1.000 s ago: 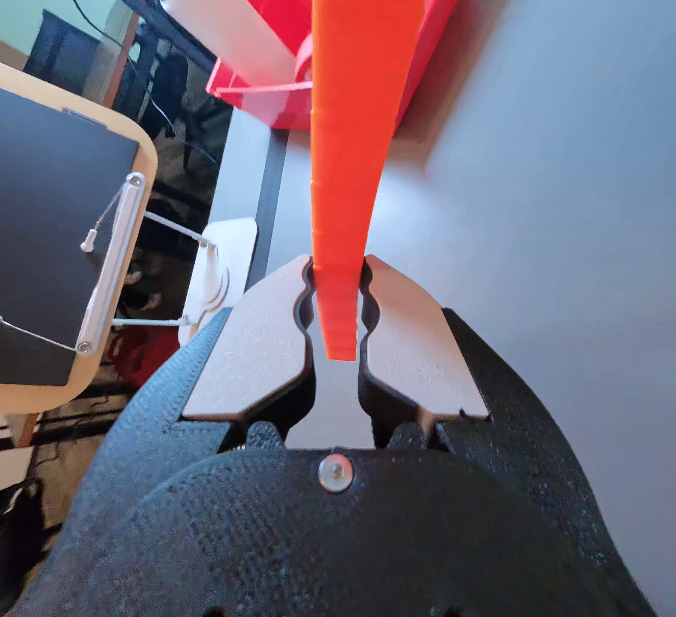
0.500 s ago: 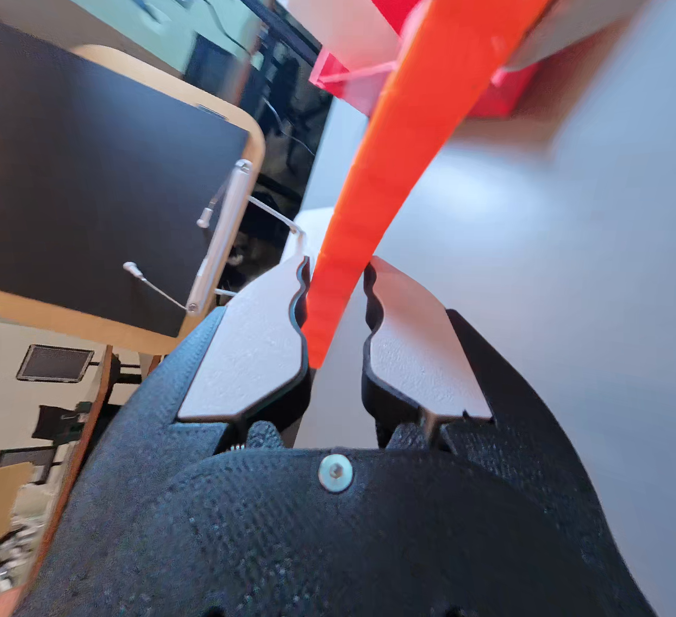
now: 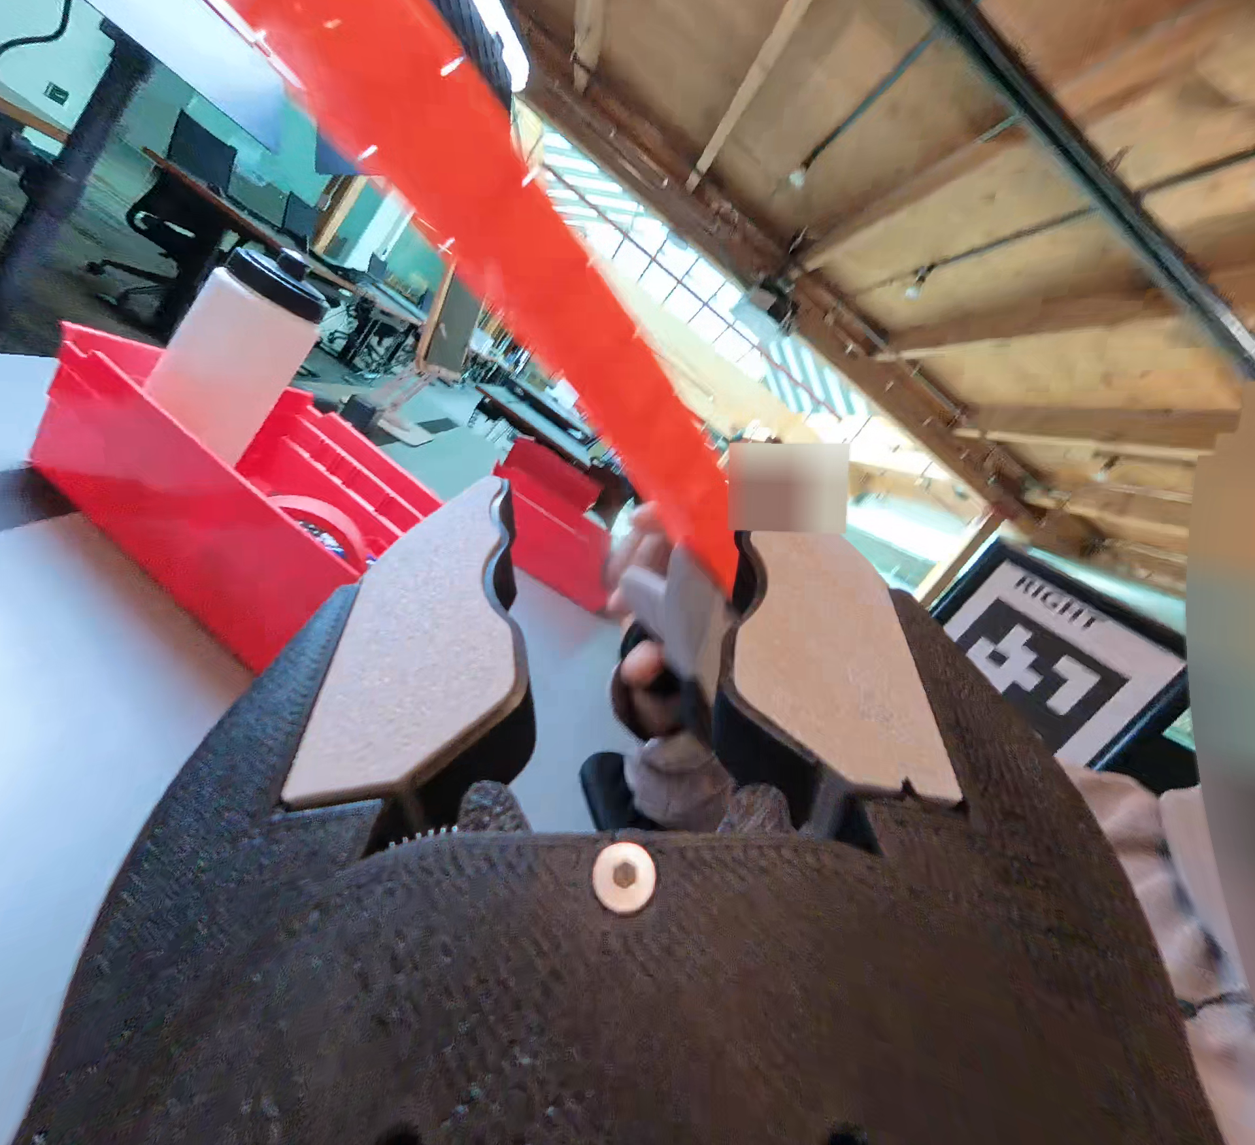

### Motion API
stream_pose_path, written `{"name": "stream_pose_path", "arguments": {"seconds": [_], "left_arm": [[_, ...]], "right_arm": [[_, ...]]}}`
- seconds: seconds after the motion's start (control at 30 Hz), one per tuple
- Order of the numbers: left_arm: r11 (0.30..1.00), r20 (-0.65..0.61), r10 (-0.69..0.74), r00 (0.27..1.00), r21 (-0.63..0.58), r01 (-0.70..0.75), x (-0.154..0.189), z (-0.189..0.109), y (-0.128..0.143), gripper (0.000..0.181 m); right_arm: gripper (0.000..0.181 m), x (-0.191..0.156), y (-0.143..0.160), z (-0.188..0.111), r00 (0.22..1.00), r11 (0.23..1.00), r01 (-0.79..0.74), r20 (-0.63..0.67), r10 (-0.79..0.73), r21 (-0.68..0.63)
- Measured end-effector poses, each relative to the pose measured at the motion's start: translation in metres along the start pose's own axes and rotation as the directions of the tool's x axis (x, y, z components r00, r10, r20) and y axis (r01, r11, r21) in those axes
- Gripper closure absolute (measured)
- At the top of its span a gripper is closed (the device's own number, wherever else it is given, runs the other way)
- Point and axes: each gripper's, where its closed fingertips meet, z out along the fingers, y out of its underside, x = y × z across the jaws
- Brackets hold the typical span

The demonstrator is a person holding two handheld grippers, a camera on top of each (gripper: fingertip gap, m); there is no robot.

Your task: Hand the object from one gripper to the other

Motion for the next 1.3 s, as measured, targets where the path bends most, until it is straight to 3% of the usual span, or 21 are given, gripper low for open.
{"name": "stream_pose_path", "arguments": {"seconds": [0.07, 0.13, 0.17, 0.27, 0.4, 0.47, 0.63, 0.8, 0.87, 1.0, 1.17, 1.3], "left_arm": [[1.0, 0.037, -0.018, 0.999, 0.014, 0.017, -0.005, -0.001, 0.0, 0.12], [0.999, 0.113, 0.036, 0.993, -0.005, -0.036, -0.02, -0.009, 0.002, 0.147], [0.998, 0.125, 0.052, 0.991, -0.028, -0.049, -0.025, -0.012, 0.004, 0.148], [0.995, 0.086, 0.086, 0.993, -0.061, -0.08, -0.023, -0.014, 0.005, 0.151], [0.944, 0.076, 0.296, 0.952, -0.174, -0.28, -0.018, -0.02, 0.006, 0.156], [0.91, 0.043, 0.363, 0.931, -0.229, -0.345, -0.009, -0.023, 0.007, 0.158], [0.794, 0.033, 0.523, 0.852, -0.381, -0.473, 0.002, -0.027, 0.013, 0.159], [0.673, -0.007, 0.621, 0.783, -0.507, -0.538, 0.007, -0.027, 0.03, 0.159], [0.654, -0.035, 0.611, 0.791, -0.541, -0.529, 0.01, -0.027, 0.037, 0.159], [0.637, -0.04, 0.582, 0.812, -0.6, -0.485, 0.011, -0.029, 0.047, 0.159], [0.706, -0.016, 0.536, 0.844, -0.541, -0.458, 0.015, -0.028, 0.037, 0.158], [0.805, -0.009, 0.451, 0.892, -0.427, -0.412, 0.023, -0.024, 0.022, 0.159]], "right_arm": [[0.158, -0.032, -0.008, 0.0, 0.998, 0.998, 0.056, 0.029, -0.056, 0.034], [0.158, -0.053, -0.013, -0.001, 0.995, 0.996, 0.07, 0.062, -0.074, 0.06], [0.158, -0.058, -0.012, -0.001, 0.995, 0.998, 0.049, 0.085, -0.053, 0.049], [0.153, -0.071, -0.017, -0.005, 0.982, 0.996, -0.045, 0.185, 0.03, 0.078], [0.143, -0.082, -0.033, -0.021, 0.916, 0.941, -0.275, 0.352, 0.193, 0.199], [0.14, -0.074, -0.028, -0.019, 0.883, 0.91, -0.378, 0.361, 0.299, 0.172], [0.14, -0.067, -0.011, -0.013, 0.832, 0.879, -0.47, 0.373, 0.411, 0.079], [0.14, -0.092, -0.011, -0.016, 0.632, 0.775, -0.627, 0.532, 0.564, -0.079], [0.144, -0.095, -0.01, -0.018, 0.662, 0.795, -0.605, 0.524, 0.536, -0.048], [0.153, -0.088, -0.017, -0.023, 0.836, 0.898, -0.424, 0.43, 0.34, 0.115], [0.163, -0.078, -0.023, -0.021, 0.854, 0.875, -0.464, 0.33, 0.401, 0.136], [0.162, -0.058, -0.023, -0.017, 0.816, 0.816, -0.563, 0.239, 0.526, 0.129]]}}
